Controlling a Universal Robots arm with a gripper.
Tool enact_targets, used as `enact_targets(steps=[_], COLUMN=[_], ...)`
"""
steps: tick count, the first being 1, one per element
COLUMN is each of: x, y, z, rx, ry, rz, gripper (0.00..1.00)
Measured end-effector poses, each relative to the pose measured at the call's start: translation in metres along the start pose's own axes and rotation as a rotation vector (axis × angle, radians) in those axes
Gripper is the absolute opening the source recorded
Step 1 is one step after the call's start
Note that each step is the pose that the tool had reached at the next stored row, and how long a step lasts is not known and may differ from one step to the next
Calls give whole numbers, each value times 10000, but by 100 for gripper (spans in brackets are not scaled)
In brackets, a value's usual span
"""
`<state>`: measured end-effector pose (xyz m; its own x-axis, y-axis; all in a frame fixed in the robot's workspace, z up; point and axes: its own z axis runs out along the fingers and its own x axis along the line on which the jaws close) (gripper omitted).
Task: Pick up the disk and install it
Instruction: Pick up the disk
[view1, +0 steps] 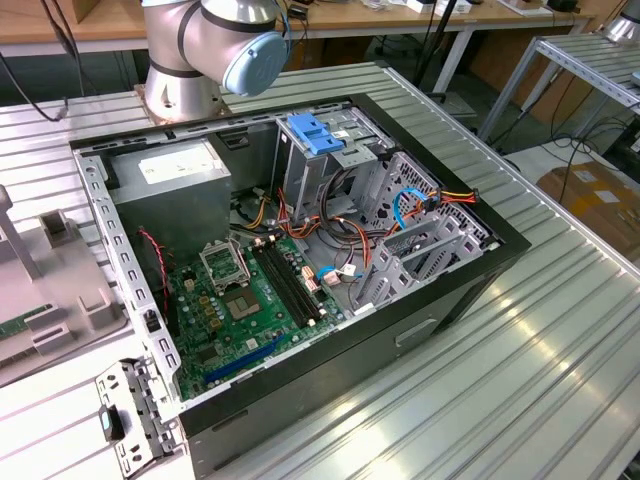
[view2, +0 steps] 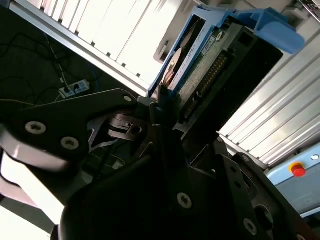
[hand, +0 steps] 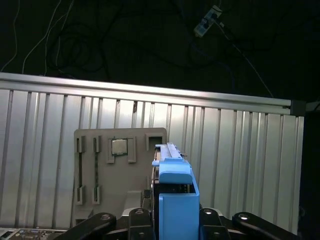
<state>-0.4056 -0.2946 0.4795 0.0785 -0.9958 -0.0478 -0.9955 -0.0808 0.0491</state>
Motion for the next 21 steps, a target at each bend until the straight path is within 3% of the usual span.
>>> enact_targets(steps=[21], x=[-13], y=[13], z=[-277], rx=[0], ry=[0], rz=[0], gripper=[36])
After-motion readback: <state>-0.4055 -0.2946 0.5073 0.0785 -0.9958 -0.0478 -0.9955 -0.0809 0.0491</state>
